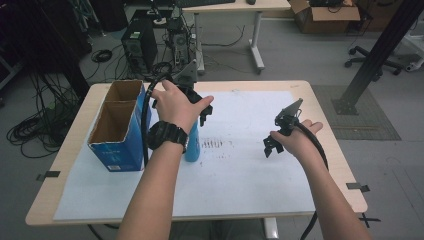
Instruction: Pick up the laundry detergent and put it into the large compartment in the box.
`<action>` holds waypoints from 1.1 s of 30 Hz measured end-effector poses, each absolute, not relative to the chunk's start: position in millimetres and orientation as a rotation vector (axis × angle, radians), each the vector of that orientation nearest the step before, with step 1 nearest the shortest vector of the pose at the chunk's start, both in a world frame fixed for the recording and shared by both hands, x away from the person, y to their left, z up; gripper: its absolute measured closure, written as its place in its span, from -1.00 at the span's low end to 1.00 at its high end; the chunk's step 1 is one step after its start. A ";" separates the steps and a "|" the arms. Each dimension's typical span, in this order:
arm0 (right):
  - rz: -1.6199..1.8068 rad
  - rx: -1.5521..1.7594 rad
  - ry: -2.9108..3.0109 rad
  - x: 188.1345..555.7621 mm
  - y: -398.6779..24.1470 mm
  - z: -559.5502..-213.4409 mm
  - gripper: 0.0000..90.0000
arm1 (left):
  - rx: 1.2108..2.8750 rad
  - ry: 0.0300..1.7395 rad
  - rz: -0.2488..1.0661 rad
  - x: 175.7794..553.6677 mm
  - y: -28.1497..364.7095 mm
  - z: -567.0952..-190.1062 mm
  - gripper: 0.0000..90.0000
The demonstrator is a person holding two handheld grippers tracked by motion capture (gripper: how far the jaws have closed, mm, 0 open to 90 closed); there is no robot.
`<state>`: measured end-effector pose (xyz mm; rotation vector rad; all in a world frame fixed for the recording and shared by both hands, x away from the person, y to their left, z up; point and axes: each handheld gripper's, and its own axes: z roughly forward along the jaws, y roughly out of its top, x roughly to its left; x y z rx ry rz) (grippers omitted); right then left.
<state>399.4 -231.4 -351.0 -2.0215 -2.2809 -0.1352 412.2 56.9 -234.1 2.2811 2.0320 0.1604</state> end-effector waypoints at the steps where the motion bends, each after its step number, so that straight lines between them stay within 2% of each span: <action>1: -0.133 -2.017 -2.284 399.4 -232.1 -351.0 -0.86 | 2.281 2.037 0.158 414.4 56.0 -235.2 -0.91; 33: -0.147 -2.011 -2.269 404.6 -238.7 -365.5 -0.86 | 2.290 2.114 0.116 438.1 53.6 -277.7 -0.91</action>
